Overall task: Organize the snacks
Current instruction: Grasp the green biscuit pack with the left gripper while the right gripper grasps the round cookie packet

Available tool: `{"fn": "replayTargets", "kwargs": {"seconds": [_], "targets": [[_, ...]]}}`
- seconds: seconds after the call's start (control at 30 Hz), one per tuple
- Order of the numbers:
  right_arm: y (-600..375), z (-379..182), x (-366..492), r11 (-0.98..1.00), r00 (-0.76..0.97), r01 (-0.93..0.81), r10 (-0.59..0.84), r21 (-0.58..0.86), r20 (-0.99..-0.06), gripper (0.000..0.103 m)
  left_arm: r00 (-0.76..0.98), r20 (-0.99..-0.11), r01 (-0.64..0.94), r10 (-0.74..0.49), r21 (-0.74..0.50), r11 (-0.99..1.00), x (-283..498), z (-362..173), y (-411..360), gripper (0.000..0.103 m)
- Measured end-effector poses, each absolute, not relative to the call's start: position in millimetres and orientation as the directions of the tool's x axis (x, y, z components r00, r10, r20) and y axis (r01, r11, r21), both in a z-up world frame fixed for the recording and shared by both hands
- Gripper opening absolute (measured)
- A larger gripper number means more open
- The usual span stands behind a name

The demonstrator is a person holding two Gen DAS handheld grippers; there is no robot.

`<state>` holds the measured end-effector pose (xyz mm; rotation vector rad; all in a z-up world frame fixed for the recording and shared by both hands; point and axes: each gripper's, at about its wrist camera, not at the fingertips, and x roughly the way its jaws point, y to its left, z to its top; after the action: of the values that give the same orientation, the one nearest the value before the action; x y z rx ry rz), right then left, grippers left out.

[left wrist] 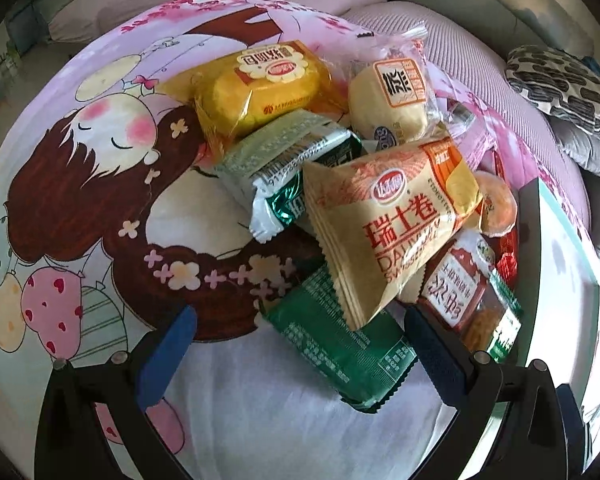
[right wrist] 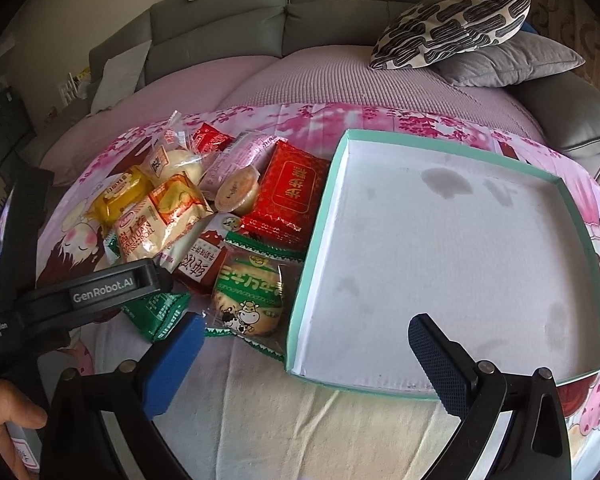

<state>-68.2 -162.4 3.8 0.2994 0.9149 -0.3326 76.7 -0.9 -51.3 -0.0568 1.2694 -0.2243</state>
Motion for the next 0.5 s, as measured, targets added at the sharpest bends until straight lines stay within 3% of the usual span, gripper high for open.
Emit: {"fn": "replayTargets", "kwargs": {"seconds": [0.37,0.5], "targets": [[-154.6,4.4,-61.7,0.921,0.601,0.351,-0.084,0.169,-0.795,0.101,0.284,-0.945,0.116,-0.164,-0.135,0.984,60.3,-53.3,36.0,0.103],[-144.2,2.7,-52.8,0.934,0.597,0.318,-0.065,0.161,-0.8,0.094,0.294,-0.943,0.118,-0.158,-0.128,0.985,61.0,-53.4,39.6,0.103]]}}
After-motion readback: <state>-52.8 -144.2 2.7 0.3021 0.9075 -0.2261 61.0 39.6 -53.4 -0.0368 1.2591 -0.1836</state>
